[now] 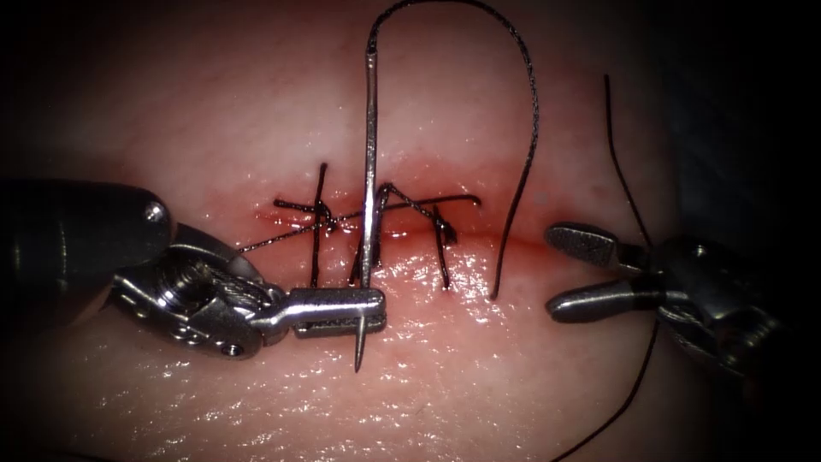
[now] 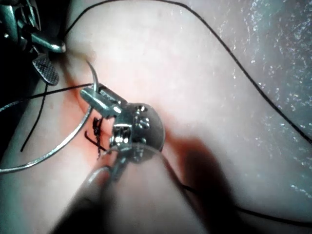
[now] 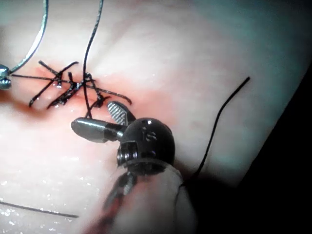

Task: Wound Closure
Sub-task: Use the right gripper to pull the suture through the cut until a short tail remains on top

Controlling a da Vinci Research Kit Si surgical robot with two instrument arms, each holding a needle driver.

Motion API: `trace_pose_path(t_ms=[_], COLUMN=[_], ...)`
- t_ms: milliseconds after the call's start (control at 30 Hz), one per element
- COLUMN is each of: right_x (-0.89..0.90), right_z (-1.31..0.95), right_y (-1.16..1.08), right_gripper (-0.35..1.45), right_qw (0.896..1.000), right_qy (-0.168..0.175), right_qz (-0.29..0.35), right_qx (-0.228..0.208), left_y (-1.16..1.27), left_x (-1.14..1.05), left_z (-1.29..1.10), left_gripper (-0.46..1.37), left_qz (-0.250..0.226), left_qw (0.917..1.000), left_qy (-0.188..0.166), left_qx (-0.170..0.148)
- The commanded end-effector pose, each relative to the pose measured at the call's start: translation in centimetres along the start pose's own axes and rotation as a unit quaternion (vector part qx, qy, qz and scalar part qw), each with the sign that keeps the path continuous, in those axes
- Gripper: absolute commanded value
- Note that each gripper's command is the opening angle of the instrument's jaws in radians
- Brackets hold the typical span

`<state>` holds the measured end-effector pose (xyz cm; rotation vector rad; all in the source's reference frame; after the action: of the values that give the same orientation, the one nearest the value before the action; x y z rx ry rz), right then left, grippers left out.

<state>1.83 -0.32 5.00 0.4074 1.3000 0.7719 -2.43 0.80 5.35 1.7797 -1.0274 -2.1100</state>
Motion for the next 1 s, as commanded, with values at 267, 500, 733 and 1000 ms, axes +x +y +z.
trace_pose_path(t_ms=[267, 500, 733, 1000], right_x=[-0.22, -0.37, -0.39, -0.37], right_z=[0.22, 0.35, 0.39, 0.38], right_y=[-0.06, 0.05, 0.04, 0.02], right_gripper=[1.15, 1.15, 0.88, -0.35], right_qw=[0.998, 0.995, 0.994, 0.989], right_qy=[-0.035, -0.056, -0.059, -0.09], right_qz=[-0.047, -0.07, -0.067, -0.058], right_qx=[-0.015, -0.037, -0.059, -0.1], left_y=[-0.07, -0.1, -0.1, -0.11], left_x=[-0.02, -0.04, -0.04, -0.05], left_z=[-0.12, -0.21, -0.23, -0.26], left_gripper=[-0.35, -0.35, -0.35, -0.35], left_qz=[-0.008, -0.016, -0.018, -0.021], left_qw=[1.0, 0.9998, 0.9998, 0.9997], left_qy=[-0.004, -0.009, -0.009, -0.01], left_qx=[0.0, 0.0, 0.0, 0.0])
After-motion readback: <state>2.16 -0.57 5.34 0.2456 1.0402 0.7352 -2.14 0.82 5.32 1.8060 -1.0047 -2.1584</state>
